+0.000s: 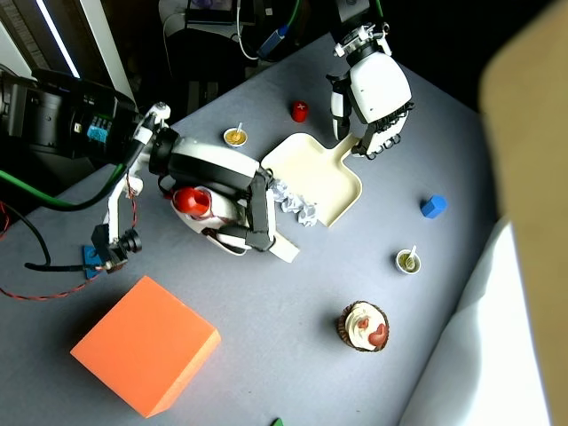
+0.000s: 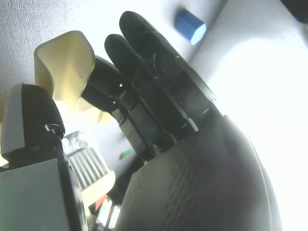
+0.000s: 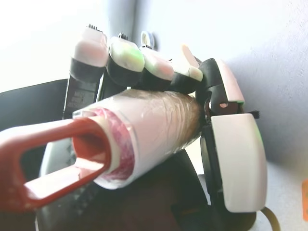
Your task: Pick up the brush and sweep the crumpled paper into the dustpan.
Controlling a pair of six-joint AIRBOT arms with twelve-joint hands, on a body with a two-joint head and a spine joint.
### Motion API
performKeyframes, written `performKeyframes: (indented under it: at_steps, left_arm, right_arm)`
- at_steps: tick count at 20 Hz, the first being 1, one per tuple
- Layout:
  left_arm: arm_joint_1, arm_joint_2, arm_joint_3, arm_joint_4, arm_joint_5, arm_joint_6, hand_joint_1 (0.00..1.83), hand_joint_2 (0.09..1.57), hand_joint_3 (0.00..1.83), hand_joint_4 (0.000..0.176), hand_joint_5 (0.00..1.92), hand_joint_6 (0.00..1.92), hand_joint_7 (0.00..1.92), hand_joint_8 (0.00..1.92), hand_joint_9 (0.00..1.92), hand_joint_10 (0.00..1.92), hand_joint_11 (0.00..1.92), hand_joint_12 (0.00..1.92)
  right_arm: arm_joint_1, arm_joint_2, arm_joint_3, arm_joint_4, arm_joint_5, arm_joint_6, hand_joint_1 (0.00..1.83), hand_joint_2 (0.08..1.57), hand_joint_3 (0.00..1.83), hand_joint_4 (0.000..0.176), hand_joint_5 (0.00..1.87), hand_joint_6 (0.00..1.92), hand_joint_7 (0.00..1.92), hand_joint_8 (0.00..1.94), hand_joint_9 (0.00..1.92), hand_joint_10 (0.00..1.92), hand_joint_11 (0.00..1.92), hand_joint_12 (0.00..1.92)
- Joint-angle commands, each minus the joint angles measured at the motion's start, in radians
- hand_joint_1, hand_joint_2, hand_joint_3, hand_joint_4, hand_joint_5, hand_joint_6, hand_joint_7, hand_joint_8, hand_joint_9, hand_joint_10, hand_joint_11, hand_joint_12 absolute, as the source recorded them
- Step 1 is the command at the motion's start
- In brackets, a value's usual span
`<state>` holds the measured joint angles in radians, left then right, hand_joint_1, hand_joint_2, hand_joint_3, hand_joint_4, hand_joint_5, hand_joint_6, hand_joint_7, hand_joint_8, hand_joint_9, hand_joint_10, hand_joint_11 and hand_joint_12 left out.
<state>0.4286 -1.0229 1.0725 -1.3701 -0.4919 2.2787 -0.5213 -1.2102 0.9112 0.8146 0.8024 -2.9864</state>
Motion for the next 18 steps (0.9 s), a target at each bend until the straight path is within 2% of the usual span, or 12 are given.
performKeyframes:
  at_steps: [1,8,18]
  left_arm:
    - [-0.009,0.008,0.001,0.035,-0.055,0.002,1.26,1.06,0.0,0.0,1.13,0.88,1.11,0.61,1.04,0.0,0.97,0.08]
    - [-0.009,0.008,0.001,0.035,-0.056,0.001,1.26,1.05,0.0,0.0,1.13,0.88,1.14,0.56,1.05,0.0,0.97,0.09]
    - [-0.009,0.008,0.002,0.032,-0.058,0.001,1.26,1.05,0.0,0.0,1.14,0.87,1.14,0.56,1.05,0.0,0.98,0.1]
  right_arm:
    - [0.013,0.0,0.004,-0.07,0.067,-0.016,0.76,1.46,0.0,0.07,1.11,1.92,1.21,1.94,1.18,1.92,1.2,1.92]
    - [0.034,0.001,-0.002,-0.076,0.018,-0.017,0.76,1.45,0.0,0.071,1.09,1.92,1.18,1.94,1.15,1.92,1.17,1.92]
    - [0.075,-0.049,-0.006,-0.074,0.081,-0.016,0.78,1.45,0.0,0.069,1.12,1.92,1.22,1.94,1.21,1.92,1.21,1.92]
